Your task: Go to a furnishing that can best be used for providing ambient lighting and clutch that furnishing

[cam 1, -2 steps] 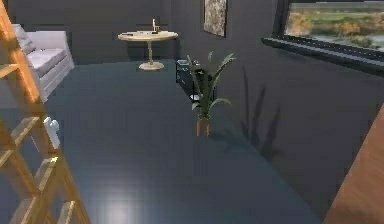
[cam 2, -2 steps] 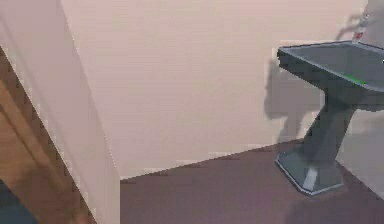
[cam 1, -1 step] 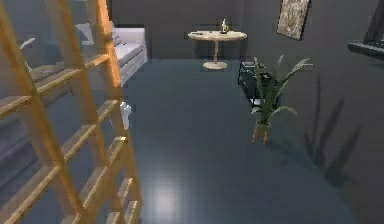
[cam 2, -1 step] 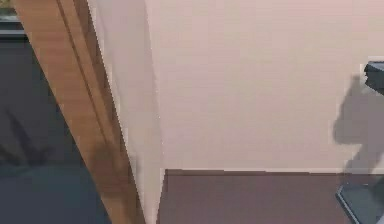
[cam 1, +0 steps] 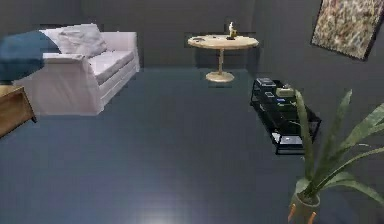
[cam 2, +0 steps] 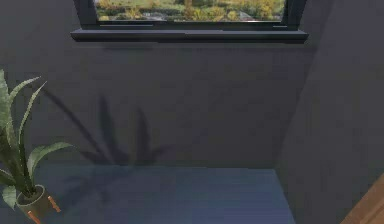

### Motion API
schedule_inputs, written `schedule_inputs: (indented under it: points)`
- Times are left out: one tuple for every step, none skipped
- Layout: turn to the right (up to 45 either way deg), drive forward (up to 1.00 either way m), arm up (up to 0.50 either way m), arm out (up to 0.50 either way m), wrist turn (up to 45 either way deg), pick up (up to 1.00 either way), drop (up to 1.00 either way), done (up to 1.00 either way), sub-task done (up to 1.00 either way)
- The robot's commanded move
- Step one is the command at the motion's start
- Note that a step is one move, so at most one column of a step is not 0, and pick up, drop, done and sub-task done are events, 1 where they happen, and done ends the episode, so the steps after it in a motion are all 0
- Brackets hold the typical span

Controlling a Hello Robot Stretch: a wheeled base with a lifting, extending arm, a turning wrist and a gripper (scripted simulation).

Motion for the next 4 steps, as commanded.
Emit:
schedule_inputs:
  points:
    - [-3.0, 0.00, 0.00, 0.00, 0.0, 0.00, 0.00, 0.00, 0.00]
    - [45.0, 0.00, 0.00, 0.00, 0.0, 0.00, 0.00, 0.00, 0.00]
    - [45.0, 0.00, 0.00, 0.00, 0.0, 0.00, 0.00, 0.00, 0.00]
    - [3.0, 0.00, 0.00, 0.00, 0.0, 0.00, 0.00, 0.00, 0.00]
